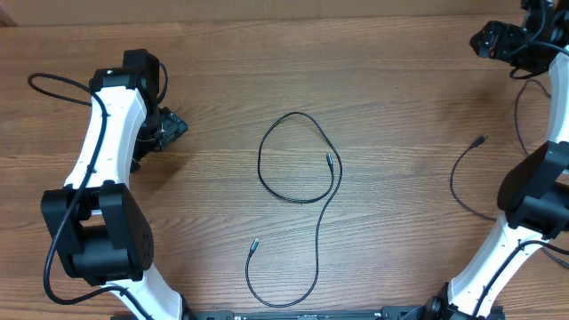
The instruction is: Untangle cables
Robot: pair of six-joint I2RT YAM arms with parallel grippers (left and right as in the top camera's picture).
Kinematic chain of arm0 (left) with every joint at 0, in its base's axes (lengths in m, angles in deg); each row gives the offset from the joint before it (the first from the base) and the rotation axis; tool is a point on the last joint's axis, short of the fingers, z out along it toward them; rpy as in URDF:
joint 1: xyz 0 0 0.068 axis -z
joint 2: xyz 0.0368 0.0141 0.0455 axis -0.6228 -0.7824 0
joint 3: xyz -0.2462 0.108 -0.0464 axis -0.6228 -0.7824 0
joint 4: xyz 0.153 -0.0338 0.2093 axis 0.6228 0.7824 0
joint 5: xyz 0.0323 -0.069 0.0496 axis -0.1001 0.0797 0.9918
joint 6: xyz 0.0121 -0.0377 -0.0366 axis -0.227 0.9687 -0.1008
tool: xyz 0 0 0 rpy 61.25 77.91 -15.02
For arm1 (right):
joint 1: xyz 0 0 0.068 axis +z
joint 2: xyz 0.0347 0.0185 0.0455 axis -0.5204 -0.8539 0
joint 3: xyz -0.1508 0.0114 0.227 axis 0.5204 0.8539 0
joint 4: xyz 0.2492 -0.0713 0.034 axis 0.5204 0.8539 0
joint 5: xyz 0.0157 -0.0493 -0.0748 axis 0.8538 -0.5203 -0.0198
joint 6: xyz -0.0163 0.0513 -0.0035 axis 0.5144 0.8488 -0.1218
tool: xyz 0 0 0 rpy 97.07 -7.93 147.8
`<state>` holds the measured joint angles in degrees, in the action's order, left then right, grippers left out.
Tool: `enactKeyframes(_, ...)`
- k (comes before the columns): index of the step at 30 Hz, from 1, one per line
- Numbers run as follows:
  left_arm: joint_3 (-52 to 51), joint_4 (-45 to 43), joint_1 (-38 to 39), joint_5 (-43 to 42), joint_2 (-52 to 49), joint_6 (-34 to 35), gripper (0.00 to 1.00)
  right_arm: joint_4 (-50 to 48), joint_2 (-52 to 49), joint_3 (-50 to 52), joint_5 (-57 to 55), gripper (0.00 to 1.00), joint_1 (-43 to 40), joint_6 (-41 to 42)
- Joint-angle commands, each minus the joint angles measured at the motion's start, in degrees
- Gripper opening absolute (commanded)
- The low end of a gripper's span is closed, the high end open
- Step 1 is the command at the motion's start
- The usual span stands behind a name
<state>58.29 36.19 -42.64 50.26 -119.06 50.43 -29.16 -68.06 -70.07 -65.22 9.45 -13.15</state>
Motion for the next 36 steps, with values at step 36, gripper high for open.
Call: enactKeyframes(36,0.35,0.13,0.39,-0.04,0.17,-1.07,1.0,7.63,-9.4,5.07,21.88,1.0,-28.68,-3.43)
